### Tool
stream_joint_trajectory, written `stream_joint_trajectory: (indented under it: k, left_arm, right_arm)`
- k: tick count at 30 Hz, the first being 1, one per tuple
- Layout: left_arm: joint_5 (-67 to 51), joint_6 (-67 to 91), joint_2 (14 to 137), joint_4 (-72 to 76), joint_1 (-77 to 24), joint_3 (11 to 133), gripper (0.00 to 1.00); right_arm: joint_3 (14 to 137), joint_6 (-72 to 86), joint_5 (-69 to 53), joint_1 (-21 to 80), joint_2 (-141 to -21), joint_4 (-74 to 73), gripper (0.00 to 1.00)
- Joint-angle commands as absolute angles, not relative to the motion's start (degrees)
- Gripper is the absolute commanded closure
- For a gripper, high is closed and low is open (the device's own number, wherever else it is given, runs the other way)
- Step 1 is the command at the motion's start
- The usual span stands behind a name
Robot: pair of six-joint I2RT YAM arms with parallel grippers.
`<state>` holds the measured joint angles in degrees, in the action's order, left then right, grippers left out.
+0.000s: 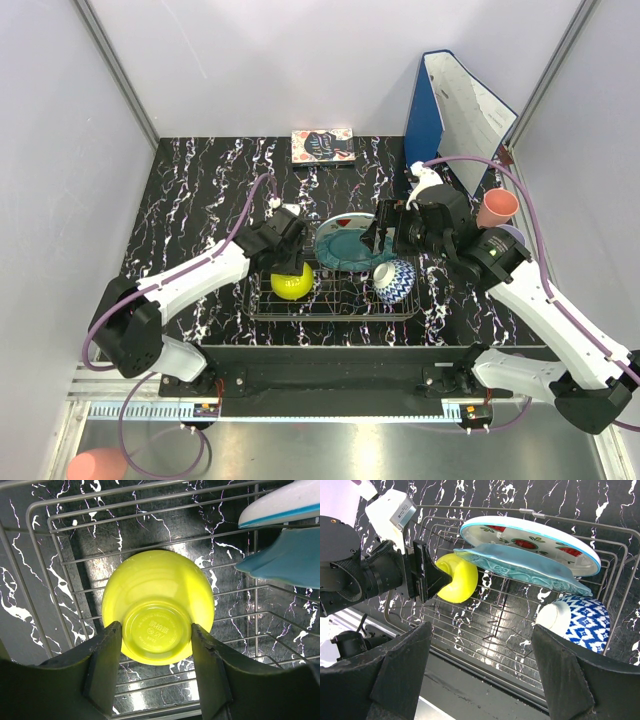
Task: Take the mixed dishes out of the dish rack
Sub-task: Pick up the bowl from the dish rack.
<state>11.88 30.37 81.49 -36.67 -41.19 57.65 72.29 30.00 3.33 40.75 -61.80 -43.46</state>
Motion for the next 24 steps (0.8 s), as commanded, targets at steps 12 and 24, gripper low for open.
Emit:
stream_joint_trajectory:
  k: [12, 24]
  left_arm:
    - [14.59, 27.43, 73.92, -42.00, -41.40, 65.99, 1.00]
    - [1.33, 34.52, 63.29, -39.83, -36.83, 81.12, 1.00]
  right_arm:
    - [76.46, 31.02, 1.58, 41.13, -61.70, -41.13, 0.11]
    - [85.78, 37.17, -8.00, 41.13, -58.28, -32.36, 0.10]
